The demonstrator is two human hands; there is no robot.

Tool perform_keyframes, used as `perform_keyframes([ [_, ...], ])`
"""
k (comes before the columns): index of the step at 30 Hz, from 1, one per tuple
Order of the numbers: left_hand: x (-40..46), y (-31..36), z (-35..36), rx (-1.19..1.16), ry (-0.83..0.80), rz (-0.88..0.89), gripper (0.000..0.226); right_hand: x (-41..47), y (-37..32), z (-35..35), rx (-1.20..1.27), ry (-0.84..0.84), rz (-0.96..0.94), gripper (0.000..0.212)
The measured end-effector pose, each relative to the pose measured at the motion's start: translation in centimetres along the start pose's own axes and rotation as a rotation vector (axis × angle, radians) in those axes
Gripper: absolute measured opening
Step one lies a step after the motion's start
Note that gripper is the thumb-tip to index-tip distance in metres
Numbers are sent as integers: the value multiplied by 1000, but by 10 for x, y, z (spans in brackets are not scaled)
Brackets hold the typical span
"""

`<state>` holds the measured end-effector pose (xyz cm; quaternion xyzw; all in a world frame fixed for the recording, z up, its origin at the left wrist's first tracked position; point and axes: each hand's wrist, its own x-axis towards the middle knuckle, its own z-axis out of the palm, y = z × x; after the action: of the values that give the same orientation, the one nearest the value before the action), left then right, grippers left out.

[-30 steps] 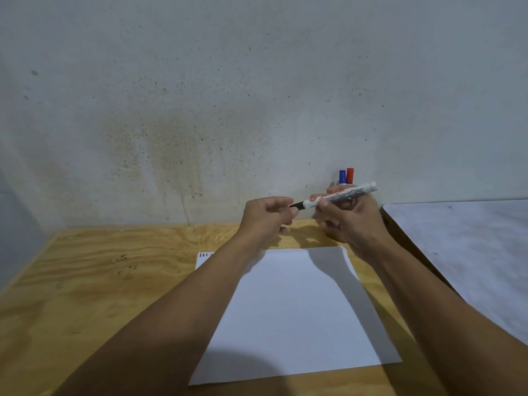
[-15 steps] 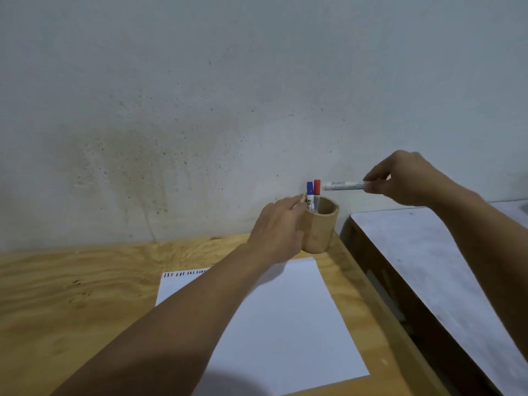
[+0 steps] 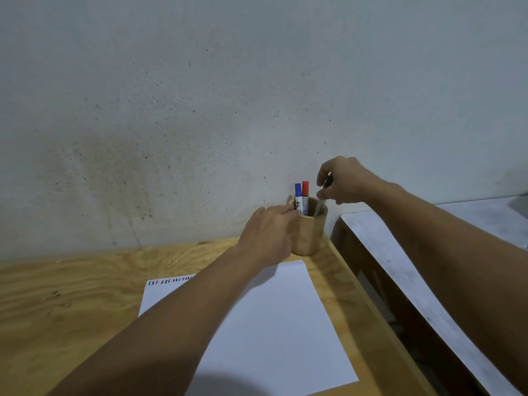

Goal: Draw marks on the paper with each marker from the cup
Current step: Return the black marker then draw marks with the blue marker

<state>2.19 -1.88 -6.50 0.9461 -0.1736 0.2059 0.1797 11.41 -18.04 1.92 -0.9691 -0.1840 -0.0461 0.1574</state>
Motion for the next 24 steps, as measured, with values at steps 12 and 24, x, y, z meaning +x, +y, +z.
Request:
perform_keyframes([
  [12, -4, -3, 0, -21, 37, 29, 49, 19, -1, 21, 184, -75, -12, 42],
  [24, -6, 3, -7, -23, -26, -27, 53, 22, -8, 29, 175, -107, -105, 22],
])
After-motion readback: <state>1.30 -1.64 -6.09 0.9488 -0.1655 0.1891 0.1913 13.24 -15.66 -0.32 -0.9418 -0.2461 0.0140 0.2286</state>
